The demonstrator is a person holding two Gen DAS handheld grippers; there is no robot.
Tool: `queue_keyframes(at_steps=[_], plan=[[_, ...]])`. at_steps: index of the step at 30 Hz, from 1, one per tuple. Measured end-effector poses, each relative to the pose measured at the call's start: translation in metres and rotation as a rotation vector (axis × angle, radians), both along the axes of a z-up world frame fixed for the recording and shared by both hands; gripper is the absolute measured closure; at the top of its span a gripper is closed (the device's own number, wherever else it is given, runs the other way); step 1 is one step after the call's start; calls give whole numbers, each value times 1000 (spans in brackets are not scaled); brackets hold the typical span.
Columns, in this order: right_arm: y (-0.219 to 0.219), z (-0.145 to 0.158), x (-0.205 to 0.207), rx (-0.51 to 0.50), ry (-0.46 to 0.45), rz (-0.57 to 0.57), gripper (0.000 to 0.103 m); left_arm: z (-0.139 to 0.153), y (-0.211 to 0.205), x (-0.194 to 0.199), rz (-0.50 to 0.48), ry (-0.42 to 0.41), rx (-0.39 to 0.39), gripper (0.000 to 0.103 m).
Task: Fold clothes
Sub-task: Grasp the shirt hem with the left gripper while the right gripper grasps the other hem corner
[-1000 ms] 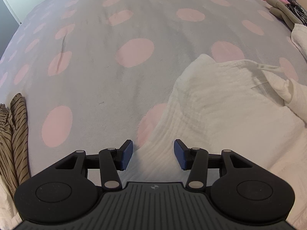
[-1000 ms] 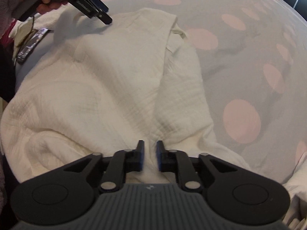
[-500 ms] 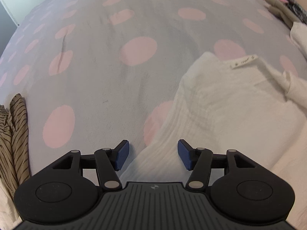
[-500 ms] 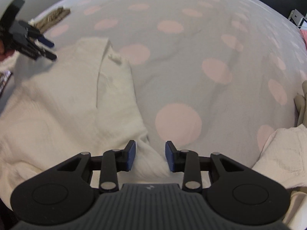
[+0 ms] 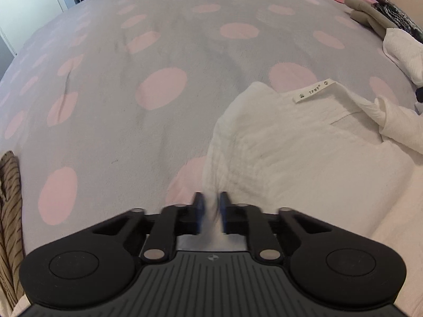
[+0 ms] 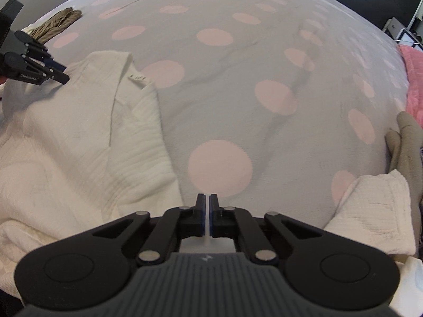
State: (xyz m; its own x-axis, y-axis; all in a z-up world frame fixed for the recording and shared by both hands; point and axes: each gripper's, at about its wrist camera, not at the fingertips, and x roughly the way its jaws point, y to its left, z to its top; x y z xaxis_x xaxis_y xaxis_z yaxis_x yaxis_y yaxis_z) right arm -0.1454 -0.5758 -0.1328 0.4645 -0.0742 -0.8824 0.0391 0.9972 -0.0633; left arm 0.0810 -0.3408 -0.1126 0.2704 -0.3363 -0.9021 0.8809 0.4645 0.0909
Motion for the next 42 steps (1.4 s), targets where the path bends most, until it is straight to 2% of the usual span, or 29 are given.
queue_keyframes(at_steps=[5,7,8,9,14,16,19,21,23,26,28,29,30,34,36,37,38,39,40,42], plan=[[-4,4,-5,0,-22,-30,102,6,0,1,38,16,-18,102],[-7,7,-8,36,-45,-32,95,11,3,5,63,29,-19,102],[-8,7,-8,62,-52,-30,80,13,5,7,75,34,-15,102],[-8,7,-8,81,-55,-20,58,14,6,7,82,35,1,102],[9,4,-8,87,-32,112,53,17,10,7,114,40,84,102],[20,3,-8,70,-26,163,53,15,9,5,93,42,114,102],[28,-3,-4,44,-3,198,53,20,9,2,69,28,77,100],[23,-8,-3,35,18,175,50,25,9,1,55,19,36,88],[13,-10,-3,70,27,141,50,30,6,2,50,24,-22,59],[1,-15,-5,116,39,102,47,28,0,6,46,23,-60,56],[-3,-19,-6,145,57,81,48,20,-6,12,66,29,-45,56],[-3,-22,-6,163,66,75,57,15,-8,14,77,37,-37,56],[-3,-23,-6,168,65,73,71,10,-10,16,86,44,-30,56],[-8,-14,-6,238,22,60,72,-1,-17,17,88,63,-34,58],[-13,-12,-3,292,2,23,71,-3,-19,17,82,74,-41,65],[-15,-12,-1,314,-7,1,71,-3,-20,16,79,80,-46,74],[-15,-12,1,334,-12,-13,76,-3,-21,16,73,85,-55,80],[-13,-12,3,334,-15,-12,94,-1,-21,14,67,82,-63,85],[-10,-11,5,324,-17,-6,101,0,-21,13,61,80,-70,98],[-5,-7,6,293,-34,11,101,1,-21,10,58,65,-77,100]])
